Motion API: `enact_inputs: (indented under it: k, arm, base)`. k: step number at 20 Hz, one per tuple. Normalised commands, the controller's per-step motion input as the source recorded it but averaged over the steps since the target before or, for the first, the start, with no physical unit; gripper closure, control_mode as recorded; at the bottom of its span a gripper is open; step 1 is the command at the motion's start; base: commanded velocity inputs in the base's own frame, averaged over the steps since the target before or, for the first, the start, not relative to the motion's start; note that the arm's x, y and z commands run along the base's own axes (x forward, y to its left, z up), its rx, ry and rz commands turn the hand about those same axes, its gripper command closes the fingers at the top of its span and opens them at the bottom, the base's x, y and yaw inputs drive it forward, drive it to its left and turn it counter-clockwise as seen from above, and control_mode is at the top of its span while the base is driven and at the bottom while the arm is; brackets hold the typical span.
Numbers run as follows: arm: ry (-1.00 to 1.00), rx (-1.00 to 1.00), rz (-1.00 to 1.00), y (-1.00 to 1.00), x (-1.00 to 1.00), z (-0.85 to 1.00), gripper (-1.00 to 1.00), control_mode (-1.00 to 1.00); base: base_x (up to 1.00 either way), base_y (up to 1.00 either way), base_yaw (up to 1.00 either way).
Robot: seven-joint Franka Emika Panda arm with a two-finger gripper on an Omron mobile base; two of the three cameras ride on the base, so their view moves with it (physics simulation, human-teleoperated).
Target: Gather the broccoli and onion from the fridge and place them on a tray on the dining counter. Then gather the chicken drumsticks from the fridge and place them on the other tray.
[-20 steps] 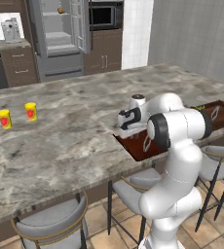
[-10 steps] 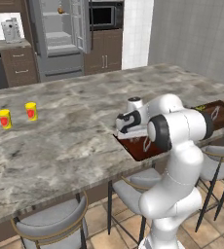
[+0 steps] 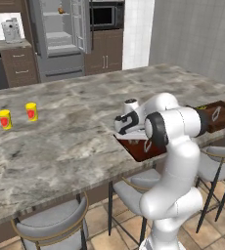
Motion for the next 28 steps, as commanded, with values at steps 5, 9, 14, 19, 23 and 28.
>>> enact_inputs:
  k: [5, 9, 14, 19, 23, 28]
  arm:
    - [0.0, 0.0, -0.18, 0.0, 0.07, -0.4, 1.0, -1.0]
    - [0.0, 0.01, -0.03, 0.0, 0.02, -0.11, 1.0, -1.0]
    - [0.0, 0.0, 0.0, -0.07, 0.0, -0.03, -1.0, -1.0]
    - [0.0, 0.0, 0.0, -0.05, 0.0, 0.0, -1.0, -1.0]
    - [0.11, -0.05, -0.02, 0.03, 0.0, 0.3, -1.0, -1.0]
    - [0.16, -0.02, -0.1, 0.01, -0.43, 0.98, -1.0, -1.0]
  base:
    - [0.0, 0.0, 0.0]
    - [0.0, 0.0, 0.0]
    - [0.0, 0.0, 0.0]
    - [0.0, 0.0, 0.0]
    - [0.0, 0.0, 0.0]
    - [0.0, 0.0, 0.0]
